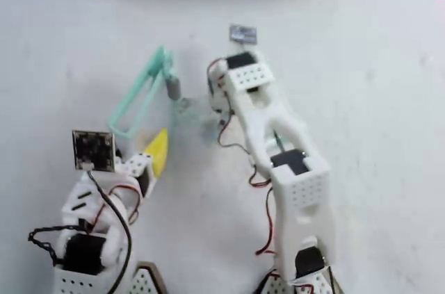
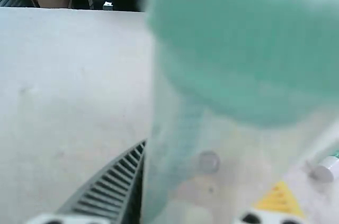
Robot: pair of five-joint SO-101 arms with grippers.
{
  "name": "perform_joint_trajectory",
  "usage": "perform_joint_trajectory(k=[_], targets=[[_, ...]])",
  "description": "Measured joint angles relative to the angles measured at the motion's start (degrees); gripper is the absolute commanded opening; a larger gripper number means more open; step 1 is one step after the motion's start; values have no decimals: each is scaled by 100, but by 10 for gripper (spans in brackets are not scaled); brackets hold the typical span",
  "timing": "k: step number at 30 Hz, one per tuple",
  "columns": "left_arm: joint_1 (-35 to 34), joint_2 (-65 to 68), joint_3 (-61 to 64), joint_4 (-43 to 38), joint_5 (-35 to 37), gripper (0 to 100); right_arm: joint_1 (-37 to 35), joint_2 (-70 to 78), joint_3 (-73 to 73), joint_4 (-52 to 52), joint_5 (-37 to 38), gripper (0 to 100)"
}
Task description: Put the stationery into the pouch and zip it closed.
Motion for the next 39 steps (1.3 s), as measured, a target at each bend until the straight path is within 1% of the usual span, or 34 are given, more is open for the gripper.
perform_joint_trajectory(k=[8,12,17,22,26,30,34,39], targets=[[0,0,0,0,0,238,545,-747,-2321,1829,615,17],[0,0,0,0,0,238,633,-1231,-3033,1978,949,17],[0,0,0,0,0,238,527,-2004,-3235,2013,1275,17],[264,-18,0,0,0,239,26,-2963,-3288,2013,1908,17],[475,-18,0,0,-281,239,-598,-3771,-3297,2004,2382,17],[703,-18,0,0,-404,242,-1284,-4290,-3297,1635,2505,17],[835,-18,0,0,-404,242,-1820,-4396,-3305,1310,2532,17],[835,-18,0,0,-404,242,-2040,-4202,-3305,1257,2532,17]])
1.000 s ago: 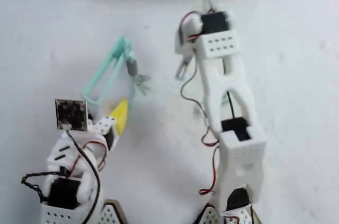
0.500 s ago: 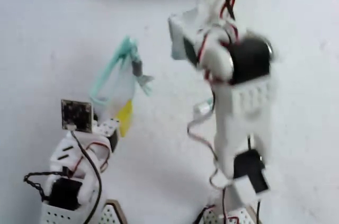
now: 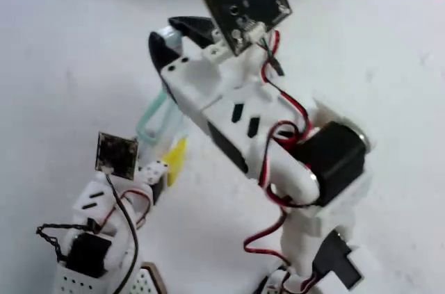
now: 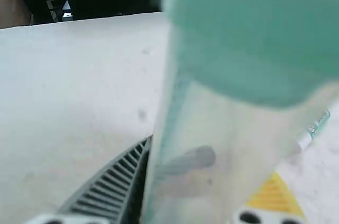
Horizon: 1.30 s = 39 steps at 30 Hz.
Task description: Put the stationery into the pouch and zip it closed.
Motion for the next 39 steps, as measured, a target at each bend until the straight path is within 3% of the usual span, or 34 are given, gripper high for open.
perform_joint_trajectory(k=[25,39], targets=[[-176,0,0,0,0,242,-264,1108,9,686,0,17],[-255,0,0,0,0,242,-264,1635,0,273,0,17]])
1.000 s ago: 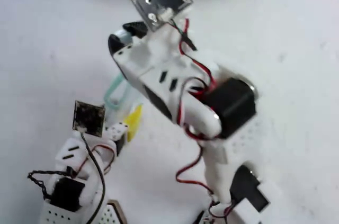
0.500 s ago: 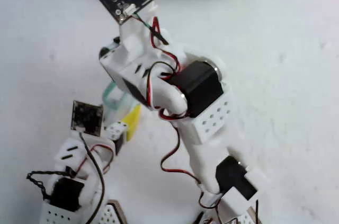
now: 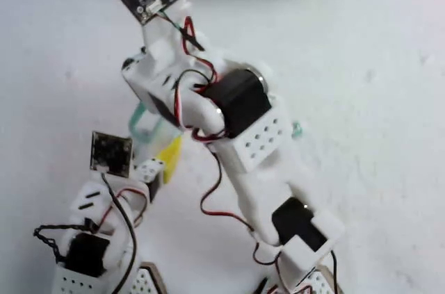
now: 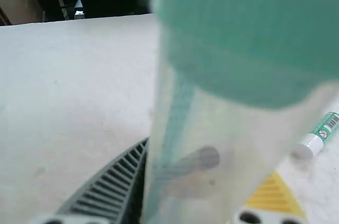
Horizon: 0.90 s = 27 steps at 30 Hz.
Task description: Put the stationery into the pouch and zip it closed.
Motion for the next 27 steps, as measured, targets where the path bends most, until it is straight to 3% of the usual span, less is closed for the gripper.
perform_joint_trajectory(k=[27], targets=[[-132,18,0,0,0,272,-281,35,-88,396,26,17]])
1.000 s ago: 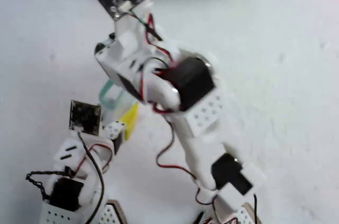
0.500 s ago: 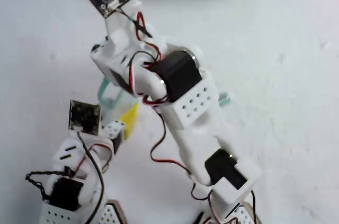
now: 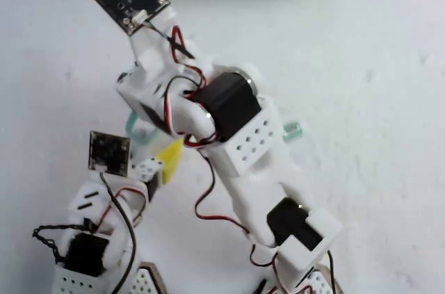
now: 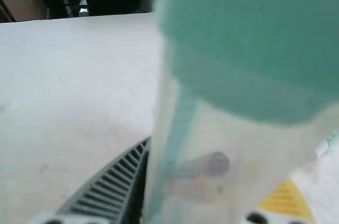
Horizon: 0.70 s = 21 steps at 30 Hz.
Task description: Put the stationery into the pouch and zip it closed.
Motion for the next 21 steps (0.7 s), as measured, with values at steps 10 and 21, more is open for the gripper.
perform_joint_trajectory(k=[10,21], targets=[[0,0,0,0,0,272,0,-237,0,35,0,17],[0,-9,0,0,0,272,211,-237,0,53,-9,17]])
